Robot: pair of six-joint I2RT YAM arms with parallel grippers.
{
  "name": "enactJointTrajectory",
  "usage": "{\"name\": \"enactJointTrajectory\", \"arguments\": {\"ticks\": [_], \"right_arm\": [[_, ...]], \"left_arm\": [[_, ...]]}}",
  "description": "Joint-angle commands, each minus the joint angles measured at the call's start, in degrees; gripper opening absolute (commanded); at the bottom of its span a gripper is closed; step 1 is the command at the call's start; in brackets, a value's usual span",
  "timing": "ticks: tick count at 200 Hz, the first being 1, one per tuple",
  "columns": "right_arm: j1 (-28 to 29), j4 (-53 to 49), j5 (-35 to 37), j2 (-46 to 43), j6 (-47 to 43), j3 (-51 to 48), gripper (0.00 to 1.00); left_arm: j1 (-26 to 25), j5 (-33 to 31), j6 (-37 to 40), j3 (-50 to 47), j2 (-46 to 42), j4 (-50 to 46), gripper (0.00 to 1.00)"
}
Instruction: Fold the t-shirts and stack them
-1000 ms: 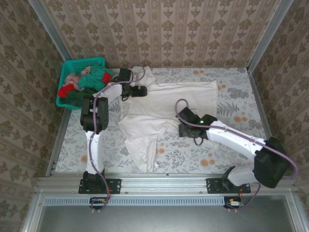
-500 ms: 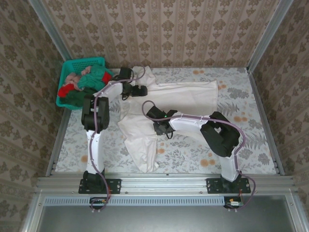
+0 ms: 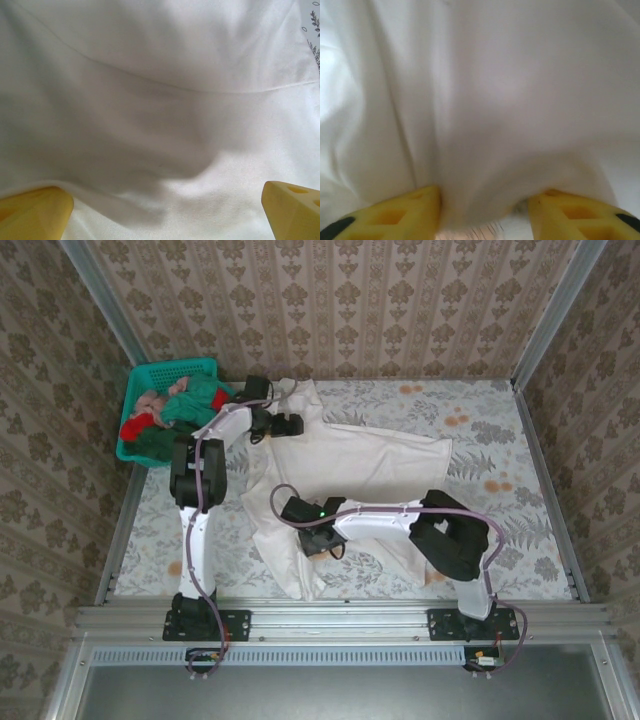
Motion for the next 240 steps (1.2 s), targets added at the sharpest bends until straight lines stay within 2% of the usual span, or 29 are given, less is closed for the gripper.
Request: {"name": "enactJointTrajectory", "arguments": {"ticks": [1, 21, 37, 49, 65, 98, 120, 143, 149, 155, 161, 172, 184, 221, 240], "right_arm": [[-3.3, -8.2, -1.1, -10.0, -1.0, -3.8, 0.64], [-10.9, -6.6, -1.8, -20.0, -1.5, -9.7, 0.68], [-19.5, -6.1, -1.2, -23.6, -1.5, -13.4, 0.68], [-26.6, -2.4, -2.7, -22.7, -3.1, -15.8, 0.68], [-34.5, 0.2, -6.5, -16.0, -5.6, -14.3, 0.65], [-43.2, -4.8, -5.3, -0.6, -9.2, -2.6, 0.64], [-47.5, -11.0, -1.8, 3.4, -10.5, 5.0, 0.66], [-54.7, -13.8, -8.7, 10.7, -12.9, 12.9, 0.68], [-55.9, -15.4, -9.2, 13.3, -13.5, 16.1, 0.56], [-57.1, -17.0, -10.2, 15.2, -14.3, 18.6, 0.6], [-57.9, -17.8, -11.4, 16.6, -15.1, 20.9, 0.62], [-59.0, -19.1, -11.8, 18.7, -15.7, 24.5, 0.59], [-59.9, -20.2, -12.5, 21.7, -16.8, 28.7, 0.61], [-62.7, -28.0, -10.3, 32.3, -18.1, 49.3, 0.65], [-63.2, -26.5, -9.7, 35.8, -19.9, 59.8, 0.69]], "left_arm": [[1.7, -1.0, 2.1, 0.0, 2.8, -4.4, 1.0], [2.3, -0.7, 2.1, -0.7, 2.5, -4.2, 1.0], [2.4, -0.4, 2.2, -1.4, 2.2, -3.7, 1.0], [2.4, -0.1, 2.3, -1.4, 2.3, -3.6, 1.0], [2.4, 0.5, 2.2, -1.2, 2.5, -3.6, 1.0], [2.4, 0.8, 2.6, -1.1, 2.1, -3.7, 1.0], [2.4, 0.8, 3.5, -1.0, 1.5, -3.9, 1.0], [2.4, 1.3, 3.9, -1.3, 1.1, -3.6, 1.0], [2.4, 1.7, 4.1, -1.3, 1.0, -3.7, 1.0], [2.4, 2.0, 4.2, -1.3, 0.8, -3.6, 1.0], [2.4, 2.2, 4.5, -1.4, 0.7, -3.8, 1.0], [2.4, 2.2, 5.1, -1.7, 0.4, -4.0, 1.0], [2.4, 2.0, 5.7, -1.9, 0.0, -4.3, 1.0], [2.4, 2.8, 6.9, -1.7, -0.6, -4.7, 1.0], [2.2, 3.4, 7.5, -1.5, -1.0, -5.1, 1.0]]}}
